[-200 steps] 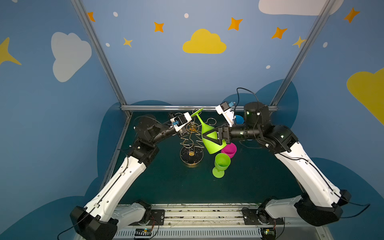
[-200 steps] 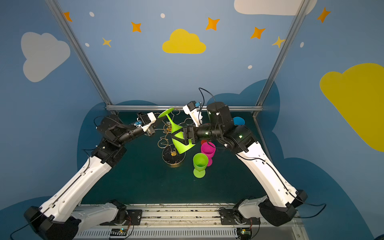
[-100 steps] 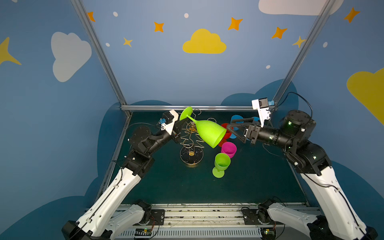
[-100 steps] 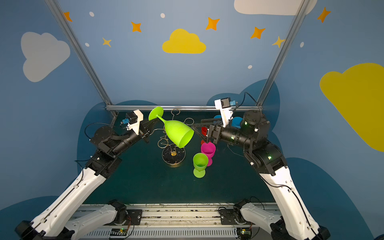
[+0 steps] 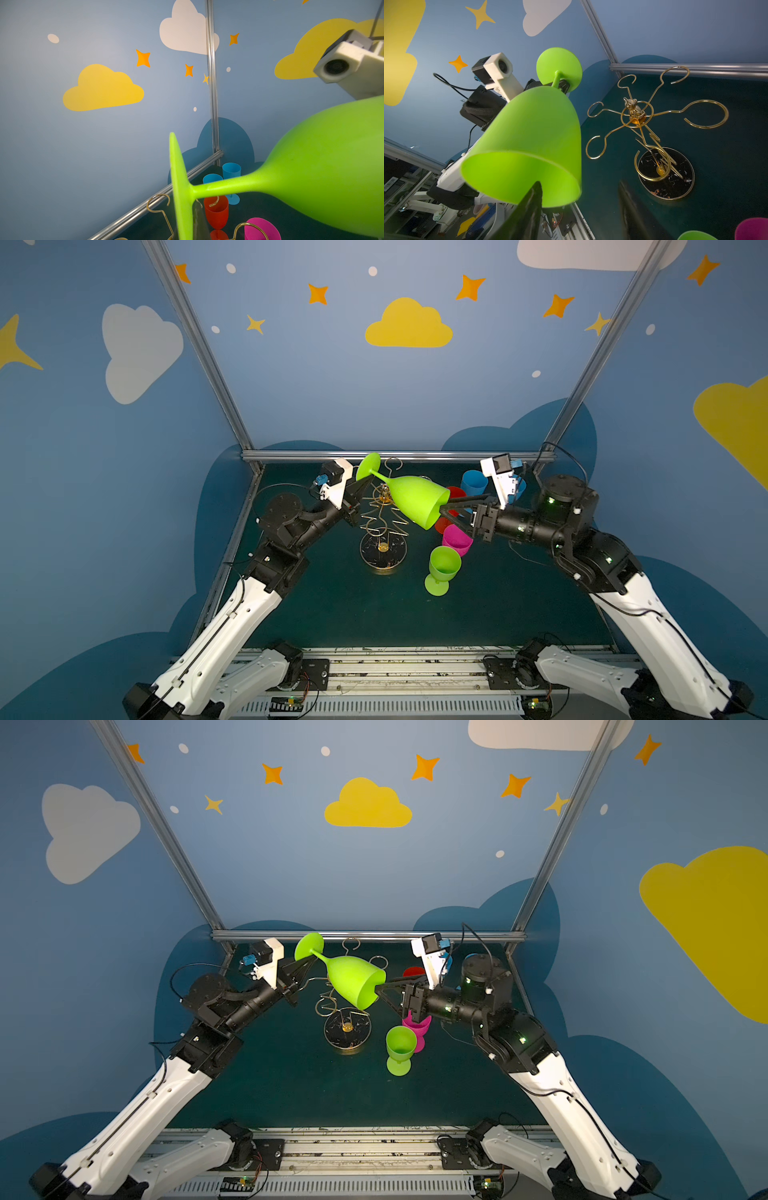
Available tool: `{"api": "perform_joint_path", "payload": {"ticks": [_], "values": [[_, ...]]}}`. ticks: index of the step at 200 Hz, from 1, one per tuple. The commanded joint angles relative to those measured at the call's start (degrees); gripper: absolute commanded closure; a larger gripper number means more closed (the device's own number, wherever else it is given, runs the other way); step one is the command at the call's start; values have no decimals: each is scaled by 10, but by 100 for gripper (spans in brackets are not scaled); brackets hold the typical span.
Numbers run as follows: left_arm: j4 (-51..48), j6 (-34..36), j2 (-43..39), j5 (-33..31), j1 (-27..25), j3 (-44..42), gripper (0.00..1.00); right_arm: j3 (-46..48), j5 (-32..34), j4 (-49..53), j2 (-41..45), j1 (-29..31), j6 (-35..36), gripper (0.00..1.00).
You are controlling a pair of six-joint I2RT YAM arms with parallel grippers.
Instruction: Take the wine glass off the wine glass rack
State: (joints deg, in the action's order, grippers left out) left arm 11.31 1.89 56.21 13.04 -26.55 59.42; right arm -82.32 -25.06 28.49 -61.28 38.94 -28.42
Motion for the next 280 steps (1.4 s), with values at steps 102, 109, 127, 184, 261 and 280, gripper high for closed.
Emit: {"api": "perform_joint_path", "payload": {"ticks": [102, 109, 127, 184, 261, 280], "values": [[-30, 3, -110, -91, -1, -70, 26, -67, 67, 7, -25, 46, -3, 100], [-32, 5, -121, -109, 0, -78, 16, -79, 76, 32, -21, 47, 9, 100], [-41, 3, -153, -160, 3, -99, 4, -114, 96, 108, -15, 58, 41, 100], [-98, -85, -183, -273, 64, -132, 1, -159, 174, 322, -36, 173, 91, 100], [-97, -185, -149, -188, 210, -146, 1, -86, 309, 462, -110, 274, 31, 100], [-91, -188, -146, -178, 226, -152, 1, -94, 331, 493, -159, 277, 25, 100]]}}
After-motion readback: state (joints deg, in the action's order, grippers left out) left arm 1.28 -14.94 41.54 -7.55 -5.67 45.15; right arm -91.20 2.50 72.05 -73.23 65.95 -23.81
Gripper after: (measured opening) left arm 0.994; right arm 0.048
